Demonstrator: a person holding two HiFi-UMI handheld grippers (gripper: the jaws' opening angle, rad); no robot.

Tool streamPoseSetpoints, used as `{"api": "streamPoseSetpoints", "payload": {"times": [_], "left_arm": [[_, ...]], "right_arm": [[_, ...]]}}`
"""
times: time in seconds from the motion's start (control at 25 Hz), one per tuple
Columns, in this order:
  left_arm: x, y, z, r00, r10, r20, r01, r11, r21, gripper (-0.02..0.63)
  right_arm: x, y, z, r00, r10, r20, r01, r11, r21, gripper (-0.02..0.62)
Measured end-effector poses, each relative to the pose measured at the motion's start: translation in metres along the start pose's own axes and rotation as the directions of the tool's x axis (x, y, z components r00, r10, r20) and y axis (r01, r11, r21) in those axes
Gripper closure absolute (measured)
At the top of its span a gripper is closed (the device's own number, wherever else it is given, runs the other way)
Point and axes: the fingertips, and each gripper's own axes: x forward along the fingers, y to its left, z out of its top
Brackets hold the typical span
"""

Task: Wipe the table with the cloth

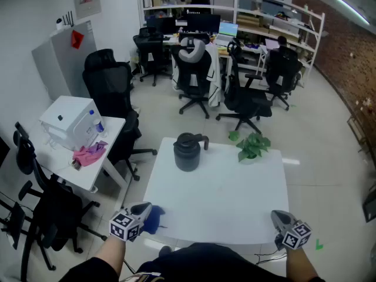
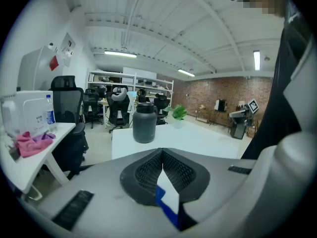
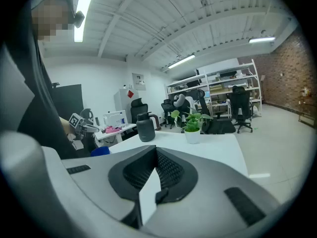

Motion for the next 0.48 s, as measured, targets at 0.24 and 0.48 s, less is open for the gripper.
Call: {"api": "streamPoseSetpoints", "payload": {"times": [0.24, 0.48], "left_arm": [[0.016, 0.017, -0.042, 0.959, -0.095, -0.268, 0.162, 0.958, 0.238, 0.463], [0.029, -0.009, -0.111, 0.772, -0.157, -0.616, 0.526, 0.702, 0.48, 0.279]], "right_arm": [[0.002, -0.001, 0.001, 1.0, -0.004, -0.013, 0.004, 1.0, 0.002, 0.583], [0.008, 0.003, -0.003, 1.0, 0.002, -0.027, -0.002, 1.0, 0.0, 0.583]]}}
